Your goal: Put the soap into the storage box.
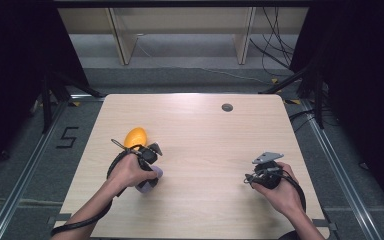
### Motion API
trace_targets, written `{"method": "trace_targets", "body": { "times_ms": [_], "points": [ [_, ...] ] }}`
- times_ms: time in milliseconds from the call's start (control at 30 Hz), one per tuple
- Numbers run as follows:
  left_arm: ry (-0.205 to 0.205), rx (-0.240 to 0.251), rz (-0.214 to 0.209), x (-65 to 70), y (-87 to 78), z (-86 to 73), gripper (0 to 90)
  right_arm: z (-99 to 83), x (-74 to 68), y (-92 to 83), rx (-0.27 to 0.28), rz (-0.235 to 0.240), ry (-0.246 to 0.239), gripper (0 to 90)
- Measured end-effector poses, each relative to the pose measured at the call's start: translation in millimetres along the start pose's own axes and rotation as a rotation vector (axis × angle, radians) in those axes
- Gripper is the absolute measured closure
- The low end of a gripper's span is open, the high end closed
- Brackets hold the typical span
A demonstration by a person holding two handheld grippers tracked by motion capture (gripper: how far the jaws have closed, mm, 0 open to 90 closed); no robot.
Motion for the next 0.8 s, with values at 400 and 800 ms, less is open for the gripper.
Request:
{"method": "trace_targets", "body": {
  "times_ms": [400,800],
  "points": [
    [-0.026,0.005,-0.007,-12.3,-11.4,2.0,48.9,0.5,-0.6,-1.0,0.002,0.003,0.014,50.2],
    [-0.068,0.059,0.011,-27.4,-20.7,6.4,48.9,0.5,0.0,-1.4,0.003,0.002,0.014,50.0]
  ]
}}
Point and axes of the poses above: each handheld gripper's, and its own axes: y roughly forward along the jaws, z roughly out of its top, x roughly to its right, the point moved 6 cm from there along y, roughly forward along the jaws, and after that the axes turned 6 degrees about -x, right-handed, at the moved point
